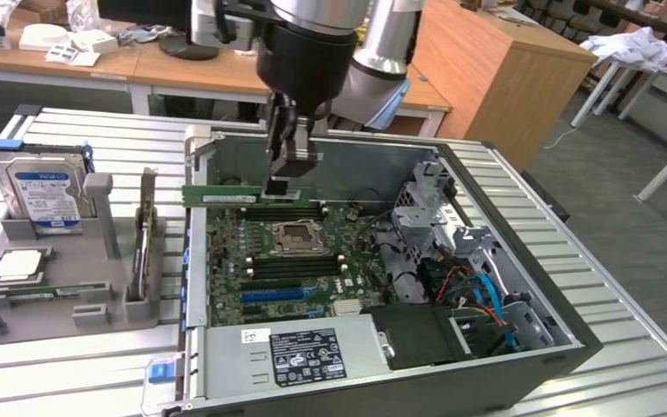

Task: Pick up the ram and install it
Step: 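Pick up the ram and move it above insertion slot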

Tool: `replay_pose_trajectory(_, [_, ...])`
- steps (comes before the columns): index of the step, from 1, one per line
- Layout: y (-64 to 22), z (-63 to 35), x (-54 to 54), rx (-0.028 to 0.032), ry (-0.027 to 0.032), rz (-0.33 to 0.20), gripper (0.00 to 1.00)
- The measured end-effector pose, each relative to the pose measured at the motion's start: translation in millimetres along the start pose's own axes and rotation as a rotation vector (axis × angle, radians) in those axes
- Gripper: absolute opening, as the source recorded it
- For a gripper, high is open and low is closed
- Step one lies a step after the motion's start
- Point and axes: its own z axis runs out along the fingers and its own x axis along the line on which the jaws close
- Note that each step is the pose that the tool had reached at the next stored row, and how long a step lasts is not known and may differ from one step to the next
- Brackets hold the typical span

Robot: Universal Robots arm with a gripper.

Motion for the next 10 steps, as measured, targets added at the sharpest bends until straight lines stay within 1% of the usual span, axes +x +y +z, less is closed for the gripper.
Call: replay_pose_trajectory(10, [-23.9,-1.1,0.1,-0.0001,0.0001,-0.001,0.12])
